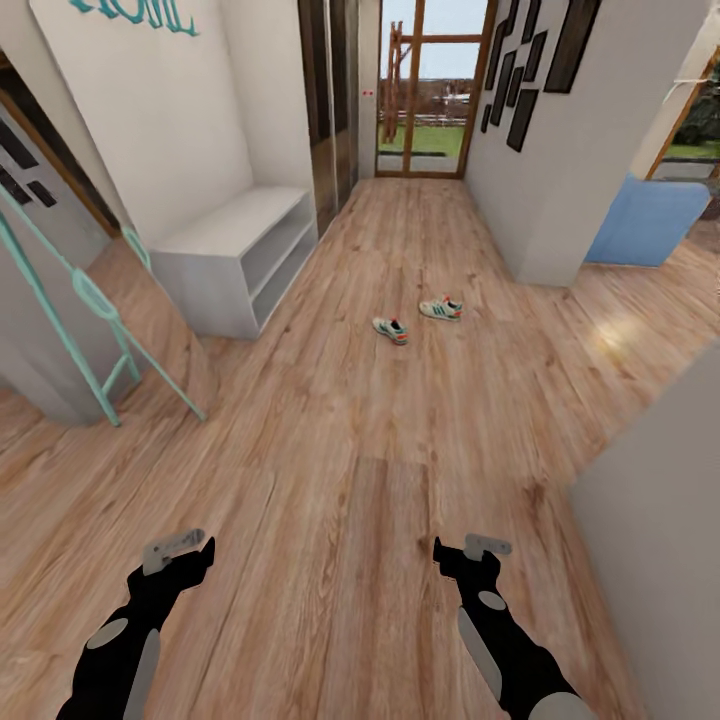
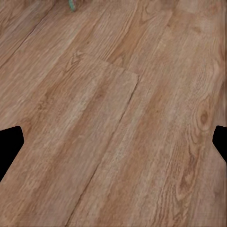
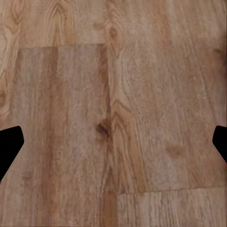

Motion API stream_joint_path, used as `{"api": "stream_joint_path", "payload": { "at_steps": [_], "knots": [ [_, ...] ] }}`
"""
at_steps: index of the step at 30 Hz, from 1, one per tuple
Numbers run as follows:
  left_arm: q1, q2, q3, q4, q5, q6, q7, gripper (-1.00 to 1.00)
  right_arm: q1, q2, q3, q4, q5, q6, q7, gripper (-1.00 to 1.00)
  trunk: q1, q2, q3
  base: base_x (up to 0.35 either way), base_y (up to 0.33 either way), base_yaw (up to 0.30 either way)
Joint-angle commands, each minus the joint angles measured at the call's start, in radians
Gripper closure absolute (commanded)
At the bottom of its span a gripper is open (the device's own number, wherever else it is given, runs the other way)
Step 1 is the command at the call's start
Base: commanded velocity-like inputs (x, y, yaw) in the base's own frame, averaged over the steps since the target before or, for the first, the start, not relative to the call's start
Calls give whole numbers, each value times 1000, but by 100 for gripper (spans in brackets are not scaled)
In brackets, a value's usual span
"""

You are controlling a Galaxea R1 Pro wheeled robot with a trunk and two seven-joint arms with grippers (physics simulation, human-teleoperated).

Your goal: Pick up the two gym shoes and the two sandals from the corridor floor and place them onto the hallstand (shoe rack) in the corridor, making sure they are on the rack and not on the floor. Arrange them so the two gym shoes are next to each other and the two sandals are next to each other.

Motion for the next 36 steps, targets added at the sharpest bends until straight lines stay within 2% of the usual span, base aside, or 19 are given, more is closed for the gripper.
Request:
{"api": "stream_joint_path", "payload": {
  "at_steps": [1,18,36],
  "knots": [
    [0,0,0,0,0,0,0,-100,0,0,0,0,0,0,0,-100,0,0,0,336,0,-115],
    [0,0,-1,0,-1,0,0,-100,0,0,0,3,-1,0,0,-100,0,0,1,336,-8,-14],
    [0,0,0,0,0,0,0,-100,0,0,0,3,0,0,0,-100,0,0,1,334,-94,0]
  ]
}}
